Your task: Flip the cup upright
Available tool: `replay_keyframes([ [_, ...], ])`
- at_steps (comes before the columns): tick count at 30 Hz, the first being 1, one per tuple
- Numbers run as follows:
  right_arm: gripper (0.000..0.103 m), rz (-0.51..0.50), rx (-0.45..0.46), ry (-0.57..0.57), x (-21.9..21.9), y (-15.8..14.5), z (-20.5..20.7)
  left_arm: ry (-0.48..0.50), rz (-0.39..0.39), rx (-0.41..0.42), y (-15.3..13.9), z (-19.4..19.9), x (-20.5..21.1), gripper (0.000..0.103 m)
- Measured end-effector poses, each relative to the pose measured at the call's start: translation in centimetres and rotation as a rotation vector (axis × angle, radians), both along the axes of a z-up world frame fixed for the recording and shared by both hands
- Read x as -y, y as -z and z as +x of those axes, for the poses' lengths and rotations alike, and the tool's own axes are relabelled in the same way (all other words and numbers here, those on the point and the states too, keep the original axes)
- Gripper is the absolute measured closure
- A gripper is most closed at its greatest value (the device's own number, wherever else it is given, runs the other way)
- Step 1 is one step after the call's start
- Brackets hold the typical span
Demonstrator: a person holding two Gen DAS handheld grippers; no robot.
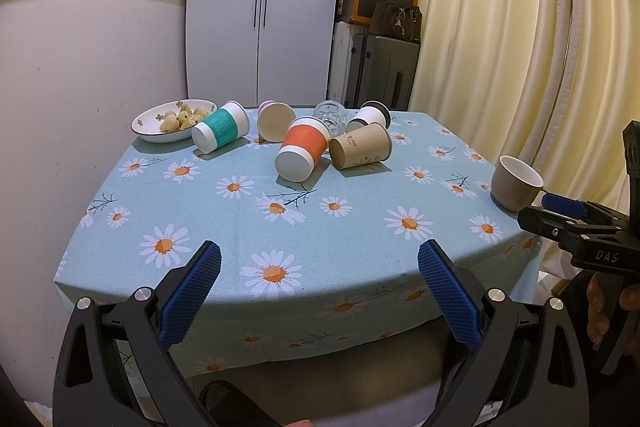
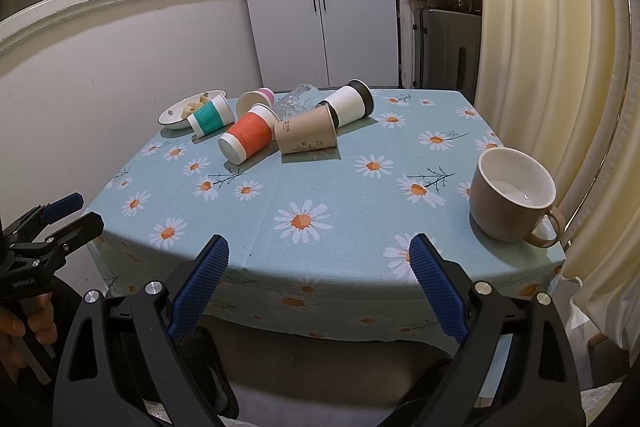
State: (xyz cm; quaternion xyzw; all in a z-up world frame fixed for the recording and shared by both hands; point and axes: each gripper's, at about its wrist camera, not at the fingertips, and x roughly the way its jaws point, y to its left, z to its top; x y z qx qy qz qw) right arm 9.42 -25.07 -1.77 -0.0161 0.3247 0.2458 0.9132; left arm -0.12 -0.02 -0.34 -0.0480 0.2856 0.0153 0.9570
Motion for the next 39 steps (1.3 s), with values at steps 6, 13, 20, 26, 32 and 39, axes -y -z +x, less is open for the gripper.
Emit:
replay_keyframes([
  [6,0.012,0.001,0.002,-0.001,0.14,0.03,-0.01,-0.002,-0.004,-0.001,0.05,-0.15,0.08,0.007],
  [13,0.012,-0.003,-0.001,-0.001,0.23,0.05,0.0,0.001,0.0,-0.005,0.23,-0.16,0.22,0.007],
  [20,0.012,-0.01,0.0,0.002,0.3,0.12,0.0,0.0,-0.004,-0.007,0.22,-0.12,0.35,0.007],
  [26,0.012,-0.007,-0.002,0.007,0.28,0.1,0.0,-0.001,-0.002,-0.011,0.24,-0.1,0.41,0.007],
  [32,0.012,0.0,0.004,0.006,0.33,-0.03,-0.13,0.001,-0.006,-0.013,0.21,0.02,0.48,0.007],
  [39,0.012,0.016,-0.017,0.009,0.62,-0.04,0.2,0.003,-0.011,-0.016,0.19,-0.06,0.64,0.007],
])
